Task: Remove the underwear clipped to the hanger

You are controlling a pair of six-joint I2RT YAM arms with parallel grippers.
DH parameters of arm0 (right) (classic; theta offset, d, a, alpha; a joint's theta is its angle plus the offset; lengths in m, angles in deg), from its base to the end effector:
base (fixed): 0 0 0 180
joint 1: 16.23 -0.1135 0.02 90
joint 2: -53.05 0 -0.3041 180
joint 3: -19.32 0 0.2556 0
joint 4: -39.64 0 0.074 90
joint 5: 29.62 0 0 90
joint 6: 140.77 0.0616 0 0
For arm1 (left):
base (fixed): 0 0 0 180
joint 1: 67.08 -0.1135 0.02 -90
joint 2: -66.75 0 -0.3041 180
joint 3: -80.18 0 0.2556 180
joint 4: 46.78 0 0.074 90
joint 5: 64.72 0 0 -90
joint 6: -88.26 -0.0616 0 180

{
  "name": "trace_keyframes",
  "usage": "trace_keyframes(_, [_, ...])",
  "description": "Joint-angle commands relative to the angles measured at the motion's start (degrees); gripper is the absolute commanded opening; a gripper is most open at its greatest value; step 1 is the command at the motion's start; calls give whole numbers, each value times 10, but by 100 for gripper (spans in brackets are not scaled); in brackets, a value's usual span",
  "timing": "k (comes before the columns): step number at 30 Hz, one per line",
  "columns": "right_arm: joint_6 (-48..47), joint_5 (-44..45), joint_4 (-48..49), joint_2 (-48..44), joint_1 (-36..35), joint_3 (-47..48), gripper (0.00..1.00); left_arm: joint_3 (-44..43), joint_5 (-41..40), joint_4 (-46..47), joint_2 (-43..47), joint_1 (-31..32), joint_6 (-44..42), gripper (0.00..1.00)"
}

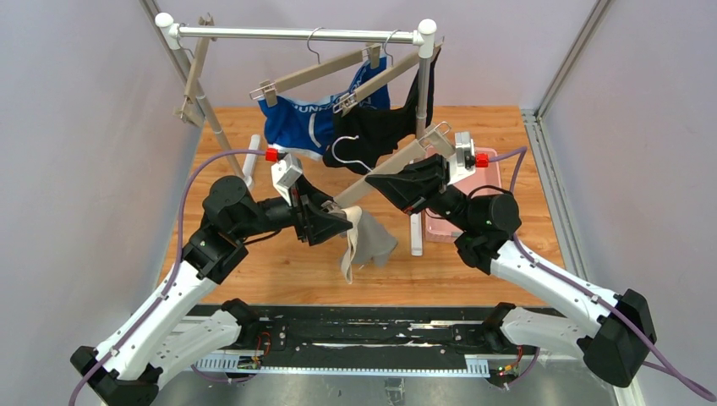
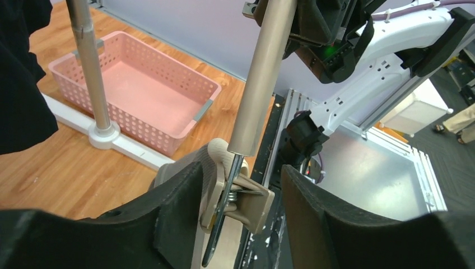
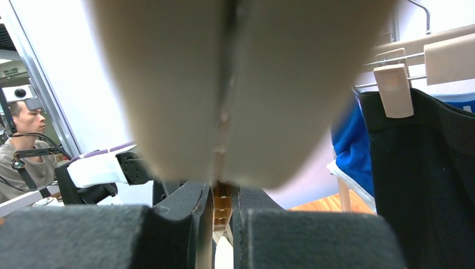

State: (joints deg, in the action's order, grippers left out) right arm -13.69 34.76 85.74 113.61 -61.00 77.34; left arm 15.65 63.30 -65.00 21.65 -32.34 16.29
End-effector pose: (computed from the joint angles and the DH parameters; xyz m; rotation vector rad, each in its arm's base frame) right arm 0.1373 0.1737 0.4563 -0.5268 0.8507 1.5018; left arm 0.1172 -0.1274 0.4165 0.7880 1.4983 -1.2177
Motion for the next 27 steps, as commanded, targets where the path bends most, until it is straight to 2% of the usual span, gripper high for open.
trace_keyframes(1, [-7, 6, 15, -12, -4, 18, 0, -5, 3, 12, 7, 6, -3, 57])
trace_keyframes(8, [-9, 10, 6, -15, -4, 9, 1, -11, 1, 11, 13, 6, -3, 52])
trace_keyframes(10, [-9, 13, 5, -18, -4, 6, 1, -11, 2, 8, 15, 6, -5, 46])
trace_keyframes(11, [-9, 13, 3, -19, -3, 7, 1, -11, 3, 6, 17, 6, -7, 38])
trace_keyframes(12, [-9, 12, 1, -19, -3, 7, 1, -12, 4, 3, 16, 6, -8, 26])
trace_keyframes(13, [-9, 11, 0, -19, -4, 8, 1, -13, 2, -1, 16, 6, -10, 6])
trace_keyframes(14, [-10, 11, -2, -20, -5, 8, 0, -13, -1, -5, 16, 6, -9, 1])
trace_keyframes(15, [-9, 11, -3, -19, -5, 8, 0, -12, 0, -6, 15, 6, -10, 0])
trace_keyframes(18, [-8, 9, -5, -19, -5, 8, 0, -16, 1, -11, 15, 6, -9, 0])
trace_keyframes(19, [-7, 8, -5, -18, -5, 9, 0, -18, 0, -12, 16, 6, -8, 6])
trace_keyframes(21, [-9, 7, -6, -18, -6, 8, 1, -22, -2, -7, 19, 6, -7, 29])
trace_keyframes(22, [-9, 6, -7, -19, -6, 8, 1, -23, -2, -2, 22, 6, -8, 37])
trace_keyframes(24, [-10, 3, -11, -19, -7, 10, 0, -29, 0, 7, 25, 6, -5, 43])
trace_keyframes(27, [-11, 1, -14, -19, -8, 10, 1, -44, 12, 14, 17, 6, -3, 45])
